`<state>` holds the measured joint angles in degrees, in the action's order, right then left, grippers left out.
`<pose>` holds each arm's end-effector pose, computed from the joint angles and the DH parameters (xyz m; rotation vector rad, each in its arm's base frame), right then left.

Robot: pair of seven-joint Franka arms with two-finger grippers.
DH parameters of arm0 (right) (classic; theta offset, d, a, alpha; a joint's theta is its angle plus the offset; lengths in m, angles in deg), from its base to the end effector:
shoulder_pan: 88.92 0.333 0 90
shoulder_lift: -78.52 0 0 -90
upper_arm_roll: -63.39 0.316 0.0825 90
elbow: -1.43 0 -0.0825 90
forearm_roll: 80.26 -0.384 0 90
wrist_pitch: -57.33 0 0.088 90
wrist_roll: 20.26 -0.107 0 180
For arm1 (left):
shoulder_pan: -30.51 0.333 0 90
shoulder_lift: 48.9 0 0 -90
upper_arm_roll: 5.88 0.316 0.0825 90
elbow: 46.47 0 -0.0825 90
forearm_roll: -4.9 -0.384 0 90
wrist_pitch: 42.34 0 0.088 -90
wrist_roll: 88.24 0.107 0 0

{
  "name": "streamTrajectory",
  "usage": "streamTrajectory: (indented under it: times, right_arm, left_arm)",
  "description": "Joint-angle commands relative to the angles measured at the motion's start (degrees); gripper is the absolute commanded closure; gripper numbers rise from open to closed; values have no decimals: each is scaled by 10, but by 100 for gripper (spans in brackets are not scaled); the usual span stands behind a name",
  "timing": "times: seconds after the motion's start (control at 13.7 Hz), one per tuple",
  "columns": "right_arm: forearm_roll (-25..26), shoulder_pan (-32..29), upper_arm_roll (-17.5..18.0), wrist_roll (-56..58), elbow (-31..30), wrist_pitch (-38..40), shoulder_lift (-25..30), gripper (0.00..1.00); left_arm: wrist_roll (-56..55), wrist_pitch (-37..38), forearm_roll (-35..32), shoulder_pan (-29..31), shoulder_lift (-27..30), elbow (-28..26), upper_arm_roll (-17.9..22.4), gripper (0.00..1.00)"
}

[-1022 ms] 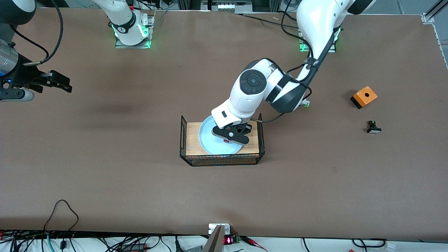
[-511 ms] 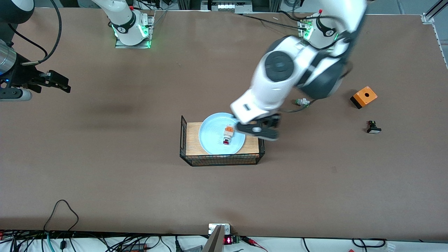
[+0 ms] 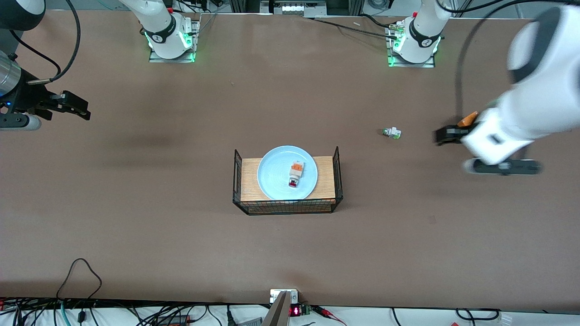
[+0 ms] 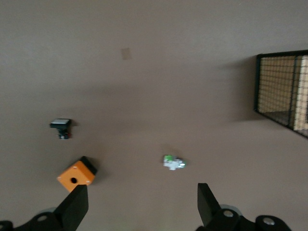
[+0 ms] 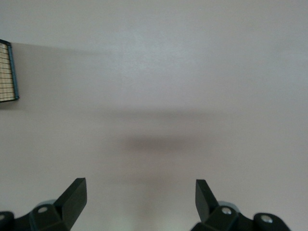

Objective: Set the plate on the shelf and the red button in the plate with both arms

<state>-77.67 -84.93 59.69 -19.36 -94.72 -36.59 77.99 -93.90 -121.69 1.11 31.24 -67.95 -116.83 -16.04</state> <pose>0.5592 -0.0016 0.5745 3.0951 0.0386 -0.0749 0.6269 -0.0758 0.5730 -3.0995 0.0845 0.2616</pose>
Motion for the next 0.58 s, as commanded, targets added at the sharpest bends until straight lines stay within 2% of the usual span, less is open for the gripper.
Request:
streamTrajectory:
  times: [0.0,0.07,0.15,0.29,0.51]
  right_arm:
    - [21,10,5,2,1,-2,8,0]
    - [21,11,5,2,1,-1,8,0]
    - [21,11,6,2,1,-1,8,0]
    - [21,10,6,2,1,-1,8,0]
    - [21,10,5,2,1,-2,8,0]
  left_arm:
    - [84,-95,5,-6,122,-166,66,0]
    - [100,-139,30,-21,159,-225,100,0]
    - [103,-149,47,-33,180,-249,123,0]
    - [102,-131,47,-62,199,-263,149,0]
    - [102,-122,42,-61,199,-259,149,0]
